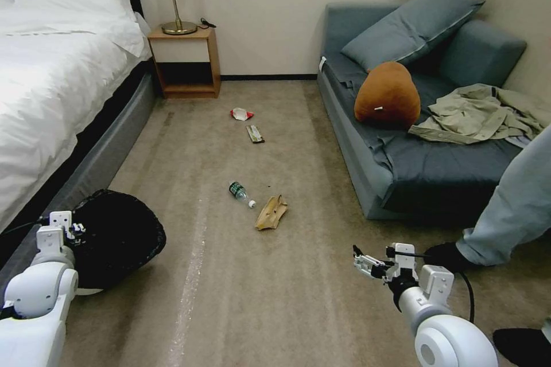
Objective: Pick up the trash bin, then pick up the garbage on the floor and place it into the trash bin.
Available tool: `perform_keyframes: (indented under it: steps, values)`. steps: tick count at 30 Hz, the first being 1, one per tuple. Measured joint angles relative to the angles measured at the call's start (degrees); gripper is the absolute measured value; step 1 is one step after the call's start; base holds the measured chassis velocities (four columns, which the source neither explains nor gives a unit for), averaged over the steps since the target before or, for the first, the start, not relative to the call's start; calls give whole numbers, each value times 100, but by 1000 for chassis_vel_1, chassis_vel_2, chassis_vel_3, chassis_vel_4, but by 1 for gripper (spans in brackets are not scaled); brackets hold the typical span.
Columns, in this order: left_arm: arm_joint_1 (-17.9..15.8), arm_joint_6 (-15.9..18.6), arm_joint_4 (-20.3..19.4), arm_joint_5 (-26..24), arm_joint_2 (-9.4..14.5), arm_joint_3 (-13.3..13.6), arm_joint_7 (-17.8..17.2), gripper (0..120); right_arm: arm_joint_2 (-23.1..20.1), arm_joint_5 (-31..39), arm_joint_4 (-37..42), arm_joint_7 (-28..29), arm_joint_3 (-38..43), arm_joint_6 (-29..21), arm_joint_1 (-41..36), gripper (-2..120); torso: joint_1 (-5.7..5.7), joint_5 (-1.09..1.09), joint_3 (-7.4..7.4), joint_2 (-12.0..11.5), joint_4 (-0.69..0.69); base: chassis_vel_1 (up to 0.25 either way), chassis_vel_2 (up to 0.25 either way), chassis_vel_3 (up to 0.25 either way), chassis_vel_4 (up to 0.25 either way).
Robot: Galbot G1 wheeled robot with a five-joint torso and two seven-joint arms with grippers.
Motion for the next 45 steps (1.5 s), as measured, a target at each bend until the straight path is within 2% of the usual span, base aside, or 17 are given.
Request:
perform_keyframes:
  steps: [1, 2, 5, 11, 45]
  values:
    - [72, 55, -219, 0, -8, -5, -24, 5, -7, 3, 0, -20, 7, 2, 0, 100, 0, 0, 0, 0, 0, 0, 0, 0, 0]
    - [72, 55, -219, 0, -8, -5, -24, 5, -7, 3, 0, -20, 7, 2, 0, 100, 0, 0, 0, 0, 0, 0, 0, 0, 0]
    - [177, 192, -627, -30, -11, -8, -97, 5, -24, -4, -21, -60, 19, 41, 20, 100, 0, 0, 0, 0, -1, 0, 0, 0, 0]
    - [252, 274, -872, -58, -11, -26, -103, 5, -19, -73, -95, -125, 11, 164, 70, 100, 0, 1, 0, 0, 0, 0, 0, 0, 0]
    - [305, 139, -764, -118, -102, 8, 20, 5, 65, -375, -509, -271, -159, 286, 177, 100, 0, 0, 0, 0, -1, 0, 0, 0, 0]
